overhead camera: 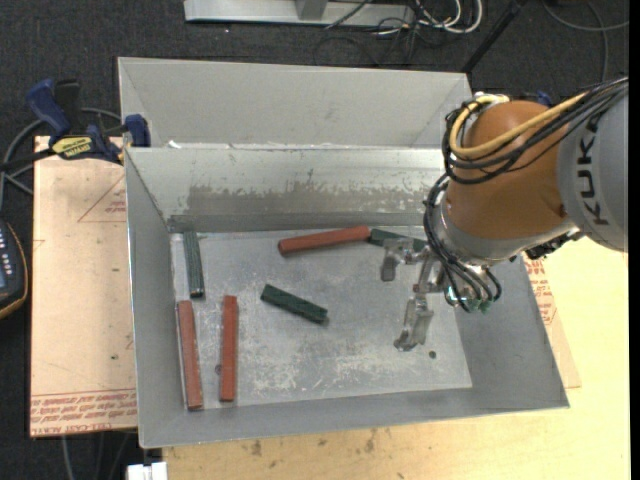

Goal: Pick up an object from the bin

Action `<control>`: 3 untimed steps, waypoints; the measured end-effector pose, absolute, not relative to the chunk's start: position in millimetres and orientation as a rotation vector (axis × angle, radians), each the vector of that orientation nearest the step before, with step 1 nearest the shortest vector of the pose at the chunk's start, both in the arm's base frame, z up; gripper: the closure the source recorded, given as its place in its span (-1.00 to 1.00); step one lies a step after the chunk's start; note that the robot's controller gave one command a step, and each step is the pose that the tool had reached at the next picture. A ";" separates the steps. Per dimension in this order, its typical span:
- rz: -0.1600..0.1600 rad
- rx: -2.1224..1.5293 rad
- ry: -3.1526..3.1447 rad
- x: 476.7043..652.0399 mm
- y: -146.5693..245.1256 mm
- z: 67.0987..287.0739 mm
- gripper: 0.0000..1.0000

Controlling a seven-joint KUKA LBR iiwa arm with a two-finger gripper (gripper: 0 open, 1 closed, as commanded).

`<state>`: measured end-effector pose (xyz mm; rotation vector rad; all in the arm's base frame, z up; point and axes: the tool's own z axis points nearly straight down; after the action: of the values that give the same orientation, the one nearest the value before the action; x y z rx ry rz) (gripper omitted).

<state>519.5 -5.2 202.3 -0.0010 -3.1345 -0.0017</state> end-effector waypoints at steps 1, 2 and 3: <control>-0.005 -0.165 -3.135 576.5 87.4 65.4 -1.00; -0.004 -0.316 -3.126 555.6 113.7 100.6 -1.00; 0.000 -0.805 -3.035 548.7 107.2 99.2 -1.00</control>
Offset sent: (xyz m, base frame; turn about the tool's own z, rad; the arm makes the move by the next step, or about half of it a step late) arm 0.0576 0.0883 -0.1323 0.1104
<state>548.7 107.2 99.2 -0.8052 -3.0353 -0.0005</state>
